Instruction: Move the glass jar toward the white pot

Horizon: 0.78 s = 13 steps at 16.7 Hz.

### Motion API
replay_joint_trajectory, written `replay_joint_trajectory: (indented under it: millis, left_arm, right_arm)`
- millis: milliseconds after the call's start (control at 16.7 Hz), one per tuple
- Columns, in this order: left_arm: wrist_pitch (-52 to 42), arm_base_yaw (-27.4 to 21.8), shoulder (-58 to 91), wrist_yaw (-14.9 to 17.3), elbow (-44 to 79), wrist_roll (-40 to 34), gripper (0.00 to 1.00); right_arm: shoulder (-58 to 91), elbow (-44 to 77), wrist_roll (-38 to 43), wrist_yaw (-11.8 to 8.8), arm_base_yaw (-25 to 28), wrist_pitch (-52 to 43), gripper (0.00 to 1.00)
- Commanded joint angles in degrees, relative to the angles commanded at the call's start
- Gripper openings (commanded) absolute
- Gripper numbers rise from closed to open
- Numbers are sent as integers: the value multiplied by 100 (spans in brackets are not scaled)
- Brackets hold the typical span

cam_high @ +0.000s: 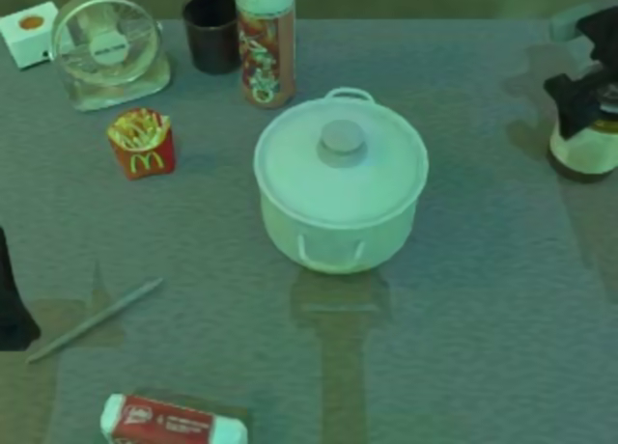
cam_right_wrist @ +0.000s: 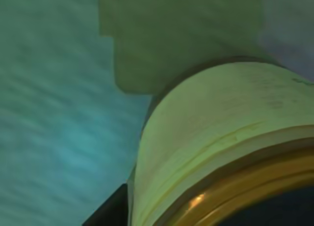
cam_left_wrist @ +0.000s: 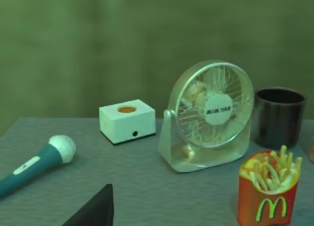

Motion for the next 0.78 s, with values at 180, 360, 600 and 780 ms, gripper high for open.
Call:
replay_joint_trajectory:
  millis: [180,360,600,780]
  left_arm:
    - [0,0,0,0,0,0,100]
    - [0,0,0,0,0,0,100]
    - [0,0,0,0,0,0,100]
    - [0,0,0,0,0,0,100]
  right_arm:
    - [0,0,0,0,0,0,47]
    - [0,0,0,0,0,0,25]
    - [0,0,0,0,0,0,0]
    - [0,0,0,0,0,0,0]
